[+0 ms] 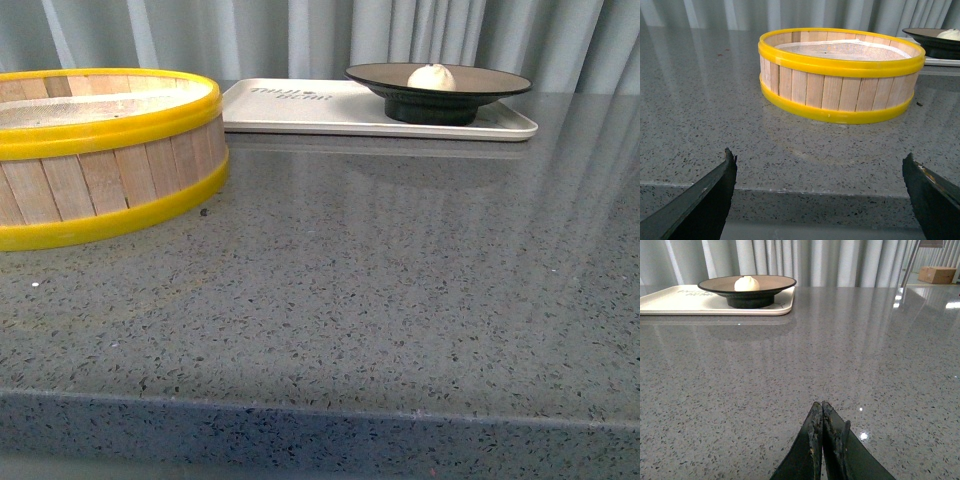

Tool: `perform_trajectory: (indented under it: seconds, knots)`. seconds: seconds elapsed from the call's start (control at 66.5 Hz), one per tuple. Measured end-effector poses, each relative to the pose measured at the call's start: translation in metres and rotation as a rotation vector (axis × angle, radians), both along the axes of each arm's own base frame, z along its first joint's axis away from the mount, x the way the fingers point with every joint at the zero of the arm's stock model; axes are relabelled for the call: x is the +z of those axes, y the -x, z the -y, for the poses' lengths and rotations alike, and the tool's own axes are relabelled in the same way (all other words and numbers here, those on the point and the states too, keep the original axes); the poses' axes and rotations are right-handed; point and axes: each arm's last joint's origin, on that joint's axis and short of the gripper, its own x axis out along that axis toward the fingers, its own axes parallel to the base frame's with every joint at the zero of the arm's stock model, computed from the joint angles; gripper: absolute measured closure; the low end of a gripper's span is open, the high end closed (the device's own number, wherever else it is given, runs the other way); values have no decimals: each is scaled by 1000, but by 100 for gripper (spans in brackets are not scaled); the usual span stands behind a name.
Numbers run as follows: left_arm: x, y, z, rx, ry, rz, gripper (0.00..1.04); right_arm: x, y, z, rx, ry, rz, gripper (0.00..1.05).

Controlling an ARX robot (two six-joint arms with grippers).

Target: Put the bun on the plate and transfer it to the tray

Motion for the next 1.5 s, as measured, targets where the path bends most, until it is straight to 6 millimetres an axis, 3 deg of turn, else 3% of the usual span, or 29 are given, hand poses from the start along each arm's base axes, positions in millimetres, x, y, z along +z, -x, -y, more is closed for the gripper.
perform_trajectory:
  seconds: [0.391, 0.842, 1.068, 1.203, 1.353, 1.504]
  knots:
    - [0, 0, 0, 0, 0, 0, 7, -16, 12, 0, 2, 0, -30, 103]
    - [0, 0, 0, 0, 0, 1, 7, -14, 15, 0, 1, 1, 4, 103]
    - [0, 0, 0, 0, 0, 1, 7, -14, 15, 0, 1, 1, 4, 66]
    - [0, 0, 0, 0, 0, 1, 7, -14, 15, 0, 1, 1, 4, 34]
    - [0, 0, 0, 0, 0, 1, 7, -14, 15, 0, 1, 1, 4, 9]
    - [0, 0, 0, 0, 0, 1, 7, -14, 15, 0, 1, 0, 4, 9]
